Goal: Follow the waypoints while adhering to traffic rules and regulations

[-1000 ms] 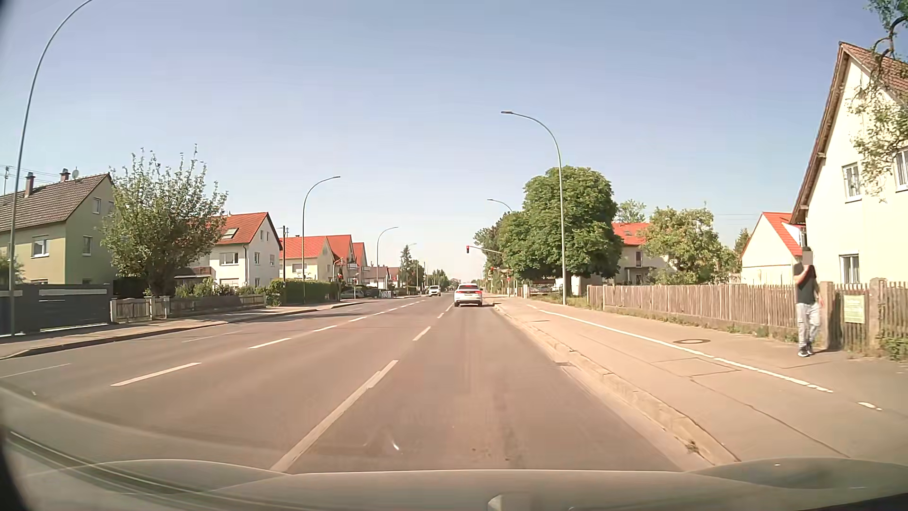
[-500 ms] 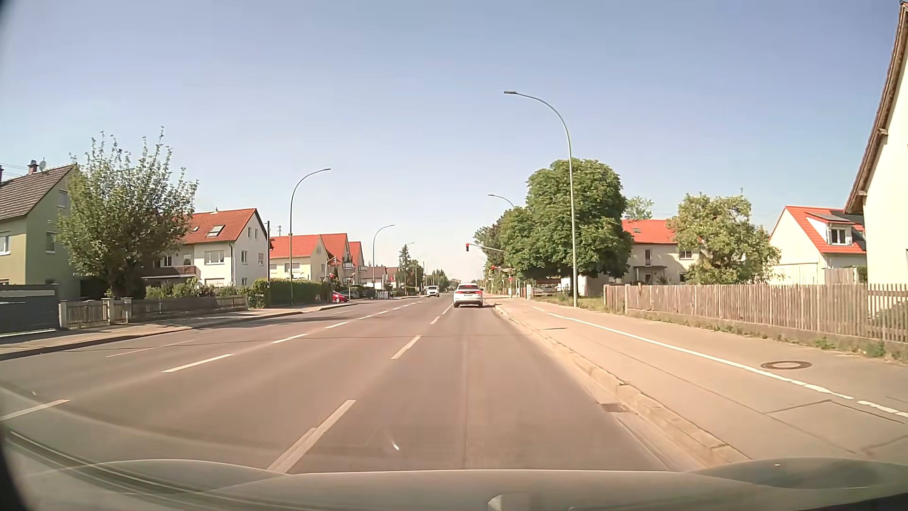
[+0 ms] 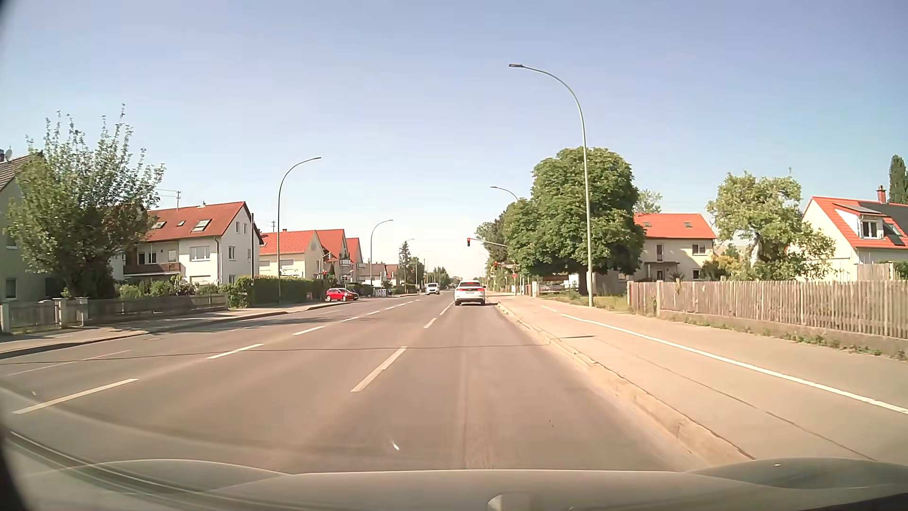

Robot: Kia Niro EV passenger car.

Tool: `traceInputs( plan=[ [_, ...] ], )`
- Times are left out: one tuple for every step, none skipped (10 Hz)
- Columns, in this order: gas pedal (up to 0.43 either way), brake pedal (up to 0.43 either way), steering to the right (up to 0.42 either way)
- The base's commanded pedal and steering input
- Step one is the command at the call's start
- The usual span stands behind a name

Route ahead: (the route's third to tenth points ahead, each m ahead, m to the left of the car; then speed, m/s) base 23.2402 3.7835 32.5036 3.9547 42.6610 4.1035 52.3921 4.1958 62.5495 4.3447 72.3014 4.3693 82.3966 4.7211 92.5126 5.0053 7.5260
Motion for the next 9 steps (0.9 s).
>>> traceInputs(
  plan=[
    [0.067,0.000,-0.010],
    [0.067,0.000,-0.010],
    [0.067,0.000,-0.010],
    [0.067,0.000,-0.010],
    [0.067,0.000,-0.010],
    [0.028,0.000,-0.009],
    [0.000,0.000,-0.007],
    [0.000,0.000,-0.006],
    [0.000,0.000,-0.006]
  ],
)
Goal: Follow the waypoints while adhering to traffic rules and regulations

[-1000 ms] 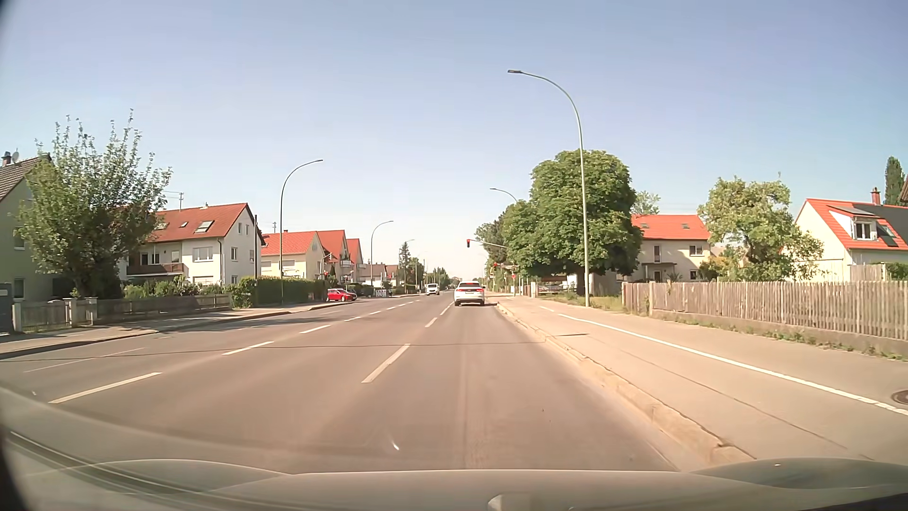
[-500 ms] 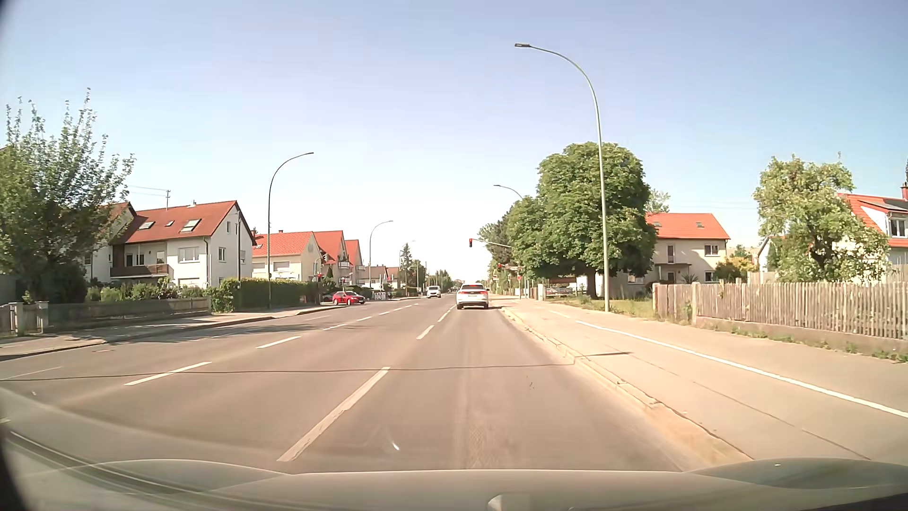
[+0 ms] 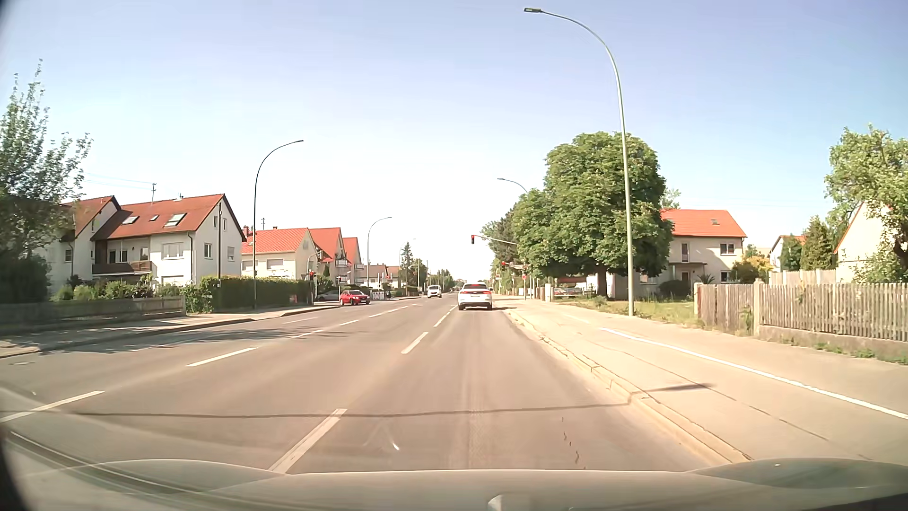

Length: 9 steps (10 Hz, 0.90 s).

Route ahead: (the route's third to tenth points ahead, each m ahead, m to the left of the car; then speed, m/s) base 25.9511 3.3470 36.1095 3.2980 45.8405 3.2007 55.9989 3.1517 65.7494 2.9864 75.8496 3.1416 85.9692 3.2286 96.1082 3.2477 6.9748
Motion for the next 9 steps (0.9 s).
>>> traceInputs(
  plan=[
    [0.000,0.000,-0.006],
    [0.000,0.000,-0.006],
    [0.000,0.000,-0.006],
    [0.000,0.000,-0.006],
    [0.000,0.000,-0.006],
    [0.000,0.000,-0.006],
    [0.000,0.000,-0.006],
    [0.000,0.000,-0.006],
    [0.000,0.000,-0.005]
  ],
)
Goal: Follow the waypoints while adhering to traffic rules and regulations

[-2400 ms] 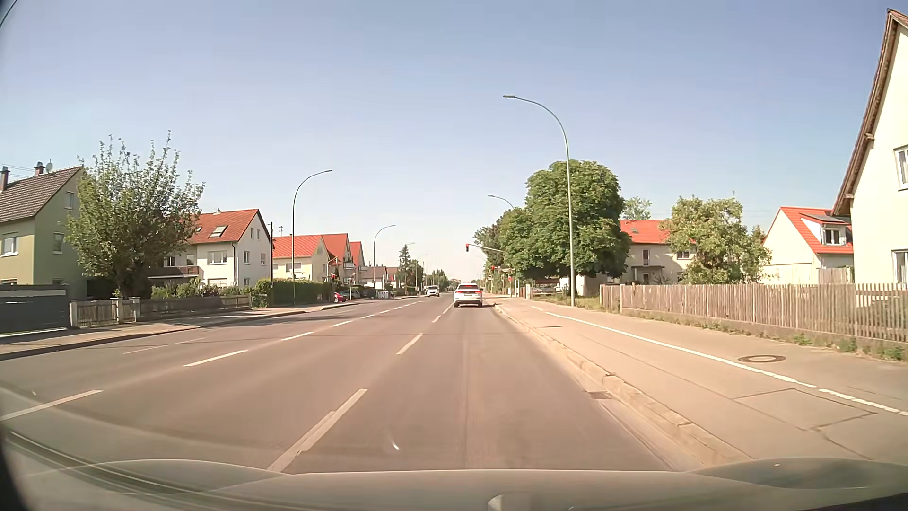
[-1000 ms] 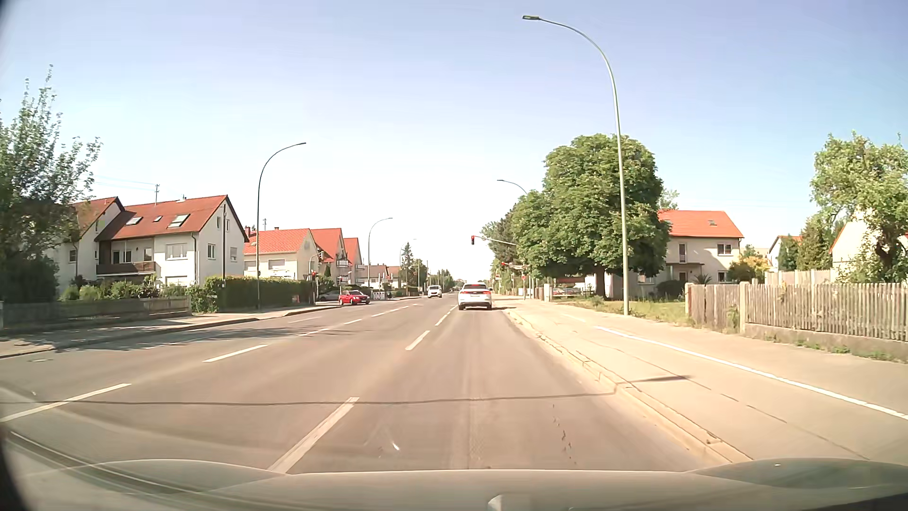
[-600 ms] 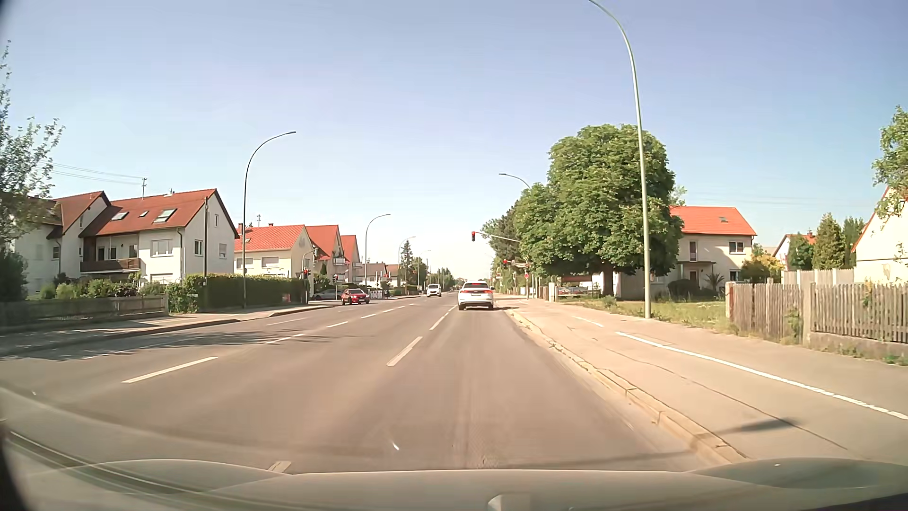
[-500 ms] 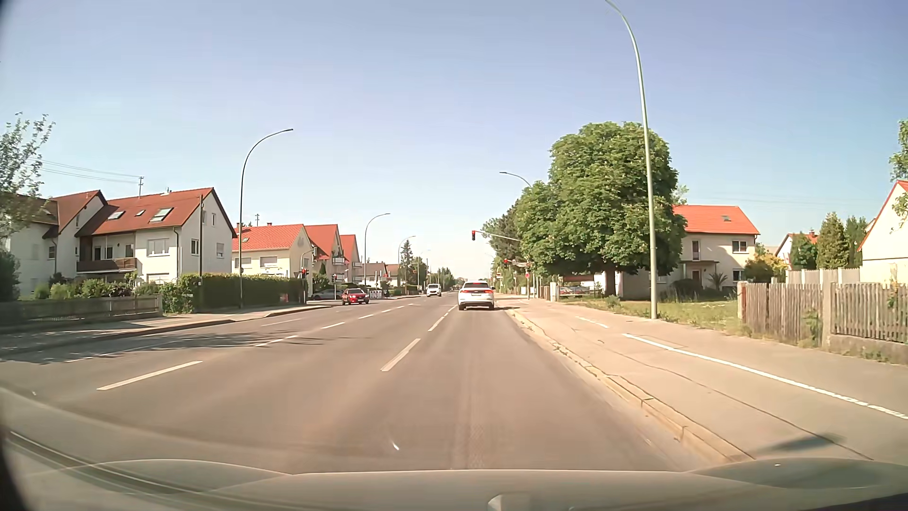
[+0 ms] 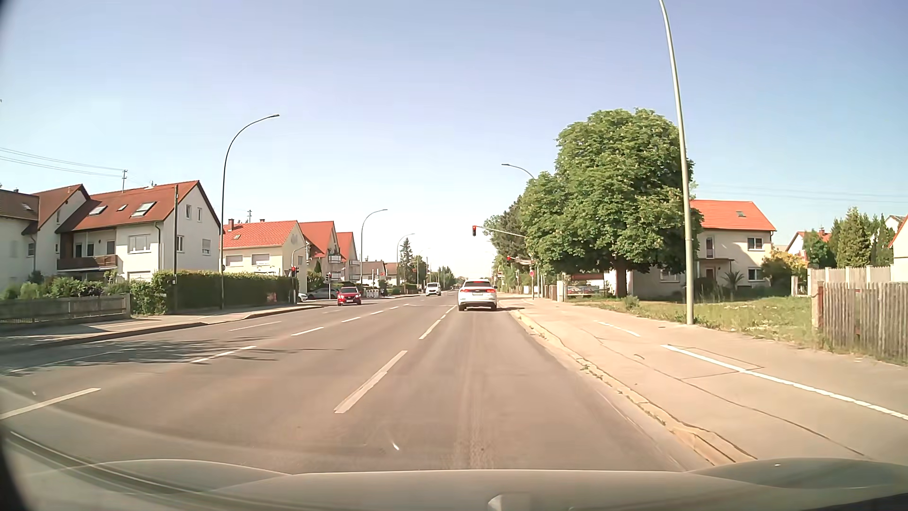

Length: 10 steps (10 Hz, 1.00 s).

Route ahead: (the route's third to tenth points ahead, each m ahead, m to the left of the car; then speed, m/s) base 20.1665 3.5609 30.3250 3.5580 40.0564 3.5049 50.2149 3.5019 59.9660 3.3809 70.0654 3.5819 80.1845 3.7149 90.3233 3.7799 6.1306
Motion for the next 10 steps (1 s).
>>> traceInputs(
  plan=[
    [0.000,0.000,-0.003],
    [0.000,0.000,0.000],
    [0.000,0.000,0.000],
    [0.000,0.000,0.000],
    [0.000,0.000,0.000],
    [0.000,0.000,0.000],
    [0.000,0.000,0.000],
    [0.000,0.000,0.000],
    [0.000,0.000,0.000],
    [0.000,0.000,0.000]
  ],
)
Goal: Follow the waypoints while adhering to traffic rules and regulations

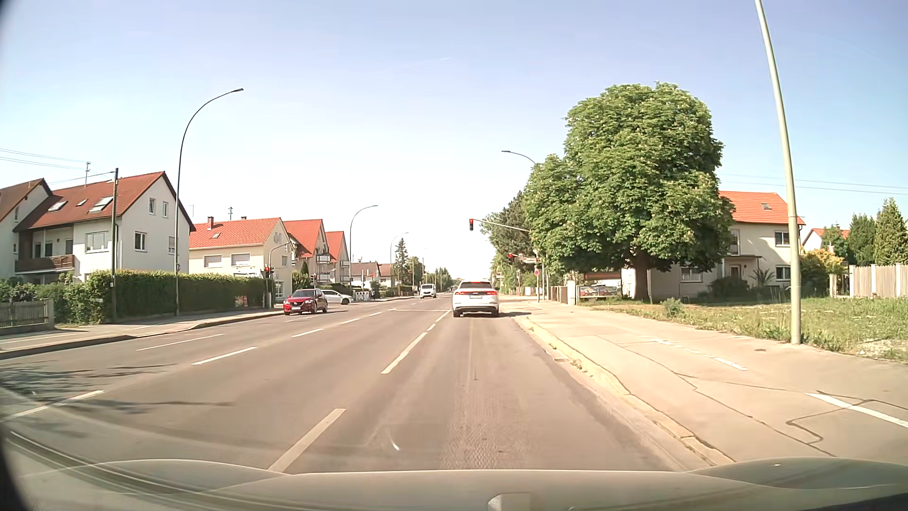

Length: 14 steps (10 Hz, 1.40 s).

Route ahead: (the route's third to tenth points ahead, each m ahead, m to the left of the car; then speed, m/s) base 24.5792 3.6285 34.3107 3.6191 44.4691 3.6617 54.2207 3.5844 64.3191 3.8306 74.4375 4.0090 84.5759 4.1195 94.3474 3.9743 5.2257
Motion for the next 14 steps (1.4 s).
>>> traceInputs(
  plan=[
    [0.000,0.000,0.000],
    [0.000,0.000,0.000],
    [0.000,0.000,0.000],
    [0.000,0.000,0.001],
    [0.000,0.000,0.005],
    [0.000,0.000,0.008],
    [0.000,0.000,0.008],
    [0.000,0.000,0.008],
    [0.000,0.000,0.008],
    [0.000,0.000,0.008],
    [0.000,0.000,0.008],
    [0.000,0.000,0.008],
    [0.000,0.000,0.008],
    [0.000,0.000,0.007]
  ],
)
